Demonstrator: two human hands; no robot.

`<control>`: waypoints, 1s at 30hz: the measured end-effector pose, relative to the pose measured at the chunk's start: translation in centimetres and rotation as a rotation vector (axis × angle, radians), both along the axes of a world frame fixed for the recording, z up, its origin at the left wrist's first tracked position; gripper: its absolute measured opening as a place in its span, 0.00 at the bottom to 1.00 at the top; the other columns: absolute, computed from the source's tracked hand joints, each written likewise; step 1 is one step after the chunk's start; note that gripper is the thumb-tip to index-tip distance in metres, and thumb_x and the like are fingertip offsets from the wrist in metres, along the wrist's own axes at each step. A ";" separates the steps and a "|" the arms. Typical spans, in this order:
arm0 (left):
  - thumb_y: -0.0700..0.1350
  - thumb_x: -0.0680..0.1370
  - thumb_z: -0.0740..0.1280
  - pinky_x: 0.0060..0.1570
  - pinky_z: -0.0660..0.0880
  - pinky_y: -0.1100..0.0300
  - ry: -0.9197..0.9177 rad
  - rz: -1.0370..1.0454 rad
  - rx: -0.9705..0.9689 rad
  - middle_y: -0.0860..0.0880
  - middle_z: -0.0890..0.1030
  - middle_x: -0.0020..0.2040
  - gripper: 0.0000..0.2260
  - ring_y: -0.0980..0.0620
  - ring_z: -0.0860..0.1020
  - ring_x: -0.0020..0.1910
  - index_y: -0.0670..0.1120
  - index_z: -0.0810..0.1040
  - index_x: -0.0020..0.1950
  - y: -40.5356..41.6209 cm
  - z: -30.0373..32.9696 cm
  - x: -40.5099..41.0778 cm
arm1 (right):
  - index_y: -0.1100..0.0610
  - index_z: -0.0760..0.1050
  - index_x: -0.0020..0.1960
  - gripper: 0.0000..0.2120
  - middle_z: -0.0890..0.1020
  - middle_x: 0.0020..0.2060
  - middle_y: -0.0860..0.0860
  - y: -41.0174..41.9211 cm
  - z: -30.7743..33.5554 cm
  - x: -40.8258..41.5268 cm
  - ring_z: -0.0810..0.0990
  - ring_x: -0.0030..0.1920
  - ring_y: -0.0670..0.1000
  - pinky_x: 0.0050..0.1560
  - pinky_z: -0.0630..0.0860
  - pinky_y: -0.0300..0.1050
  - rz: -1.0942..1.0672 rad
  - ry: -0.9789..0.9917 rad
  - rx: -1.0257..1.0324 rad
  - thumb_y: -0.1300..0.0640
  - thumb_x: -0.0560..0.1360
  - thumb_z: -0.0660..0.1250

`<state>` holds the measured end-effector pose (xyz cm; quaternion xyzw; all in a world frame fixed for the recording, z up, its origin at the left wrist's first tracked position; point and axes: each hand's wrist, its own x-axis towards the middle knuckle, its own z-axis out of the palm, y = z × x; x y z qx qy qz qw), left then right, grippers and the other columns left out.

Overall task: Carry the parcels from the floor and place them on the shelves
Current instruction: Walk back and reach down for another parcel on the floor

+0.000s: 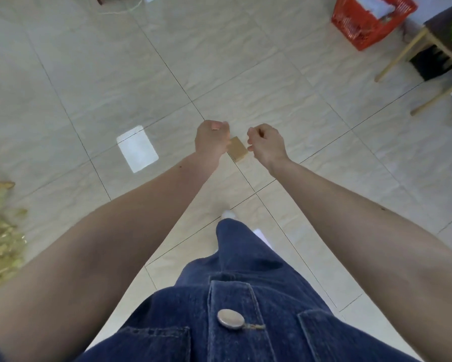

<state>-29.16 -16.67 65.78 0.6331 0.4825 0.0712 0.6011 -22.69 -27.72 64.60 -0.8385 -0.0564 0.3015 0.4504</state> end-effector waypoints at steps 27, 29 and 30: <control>0.47 0.79 0.64 0.40 0.74 0.58 0.103 -0.765 -0.026 0.50 0.81 0.43 0.05 0.52 0.81 0.39 0.46 0.76 0.51 31.9 -0.3 25.4 | 0.67 0.75 0.53 0.20 0.81 0.43 0.60 29.3 -1.7 17.1 0.82 0.52 0.66 0.53 0.78 0.64 -0.672 0.040 -0.058 0.50 0.76 0.57; 0.47 0.80 0.64 0.41 0.75 0.57 0.112 -0.844 -0.003 0.49 0.81 0.44 0.05 0.51 0.81 0.40 0.46 0.76 0.50 32.7 -0.8 27.2 | 0.68 0.75 0.54 0.20 0.82 0.44 0.60 30.2 -2.0 17.6 0.82 0.52 0.66 0.53 0.78 0.63 -0.751 0.053 -0.051 0.51 0.78 0.57; 0.47 0.80 0.63 0.42 0.75 0.57 0.118 -0.880 0.001 0.49 0.82 0.45 0.05 0.51 0.81 0.41 0.46 0.76 0.50 32.9 -1.0 28.1 | 0.68 0.75 0.54 0.20 0.83 0.46 0.62 30.5 -2.1 17.8 0.82 0.52 0.65 0.53 0.78 0.63 -0.792 0.059 -0.053 0.51 0.78 0.57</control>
